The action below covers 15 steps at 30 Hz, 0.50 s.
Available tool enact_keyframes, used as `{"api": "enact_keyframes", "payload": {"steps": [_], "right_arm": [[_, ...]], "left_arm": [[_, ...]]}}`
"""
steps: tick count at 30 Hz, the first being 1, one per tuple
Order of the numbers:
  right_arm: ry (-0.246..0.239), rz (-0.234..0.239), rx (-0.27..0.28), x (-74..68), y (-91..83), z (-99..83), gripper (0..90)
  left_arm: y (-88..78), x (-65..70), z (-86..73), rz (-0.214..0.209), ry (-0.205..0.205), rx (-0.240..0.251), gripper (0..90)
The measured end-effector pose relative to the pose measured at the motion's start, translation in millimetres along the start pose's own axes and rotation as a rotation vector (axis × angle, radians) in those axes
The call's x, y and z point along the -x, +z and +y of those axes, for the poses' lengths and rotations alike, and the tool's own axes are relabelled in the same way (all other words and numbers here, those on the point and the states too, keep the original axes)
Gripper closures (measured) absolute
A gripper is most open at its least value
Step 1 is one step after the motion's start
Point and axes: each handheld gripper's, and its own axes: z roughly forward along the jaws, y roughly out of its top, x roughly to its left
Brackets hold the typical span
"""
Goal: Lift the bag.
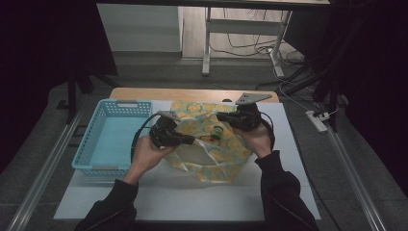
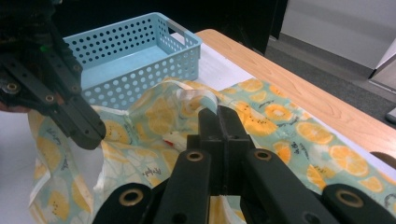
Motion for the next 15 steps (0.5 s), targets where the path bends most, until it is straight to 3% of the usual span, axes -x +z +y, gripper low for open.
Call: {"api": "enact_keyframes", "payload": {"steps": [15], "right_arm": [[-0.028,0.027,-0.018,-7.6,-5.2,26.7,90.0]], "left_arm": [[-31.7,-3.7,36.6,-0.014,0.013,0.042,90.0]]}}
